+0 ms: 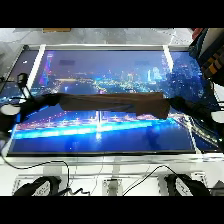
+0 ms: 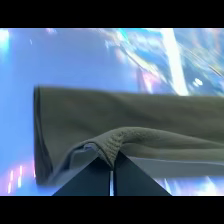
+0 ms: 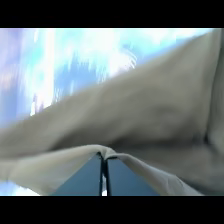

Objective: Fold the clothes and pants, and hang the long-sleeved shirts on hangers.

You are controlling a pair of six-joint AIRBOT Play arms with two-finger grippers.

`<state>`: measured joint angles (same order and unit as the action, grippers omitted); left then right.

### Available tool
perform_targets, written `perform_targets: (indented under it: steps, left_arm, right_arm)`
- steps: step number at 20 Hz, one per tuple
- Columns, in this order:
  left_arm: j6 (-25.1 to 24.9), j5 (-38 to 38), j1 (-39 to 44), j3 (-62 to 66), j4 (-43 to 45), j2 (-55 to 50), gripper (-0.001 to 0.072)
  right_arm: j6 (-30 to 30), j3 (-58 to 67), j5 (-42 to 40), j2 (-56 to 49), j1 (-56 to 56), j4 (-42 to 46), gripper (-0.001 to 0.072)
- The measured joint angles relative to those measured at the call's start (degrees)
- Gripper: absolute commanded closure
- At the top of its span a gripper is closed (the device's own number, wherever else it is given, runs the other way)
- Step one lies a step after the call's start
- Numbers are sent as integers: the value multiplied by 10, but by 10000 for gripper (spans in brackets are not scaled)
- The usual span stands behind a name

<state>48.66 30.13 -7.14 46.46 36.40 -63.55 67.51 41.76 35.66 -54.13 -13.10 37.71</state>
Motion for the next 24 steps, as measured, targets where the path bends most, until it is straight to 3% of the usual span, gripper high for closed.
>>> perform_targets:
  steps: [4, 9, 10, 11, 12, 19, 24]
  left_arm:
    - [0, -182, 90, 13, -5, -85, 699]
    - [0, -305, 140, 59, -6, -186, 682]
    - [0, -315, 143, 66, -6, -200, 520]
    - [0, -323, 146, 71, -6, -212, 119]
    - [0, -330, 147, 74, -6, -219, 12]
    - [1, -295, 130, 83, -5, -189, 7]
    - [71, -125, 32, 86, -3, -174, 6]
  right_arm:
    - [31, 19, -173, -98, 67, -3, 700]
    - [49, 70, -266, -217, 90, -5, 699]
    - [51, 79, -275, -236, 91, -5, 639]
    - [52, 87, -283, -253, 92, -5, 337]
    - [53, 92, -289, -266, 93, -5, 23]
    - [54, 109, -255, -280, 79, 2, 24]
    - [55, 124, -136, -274, 12, 23, 25]
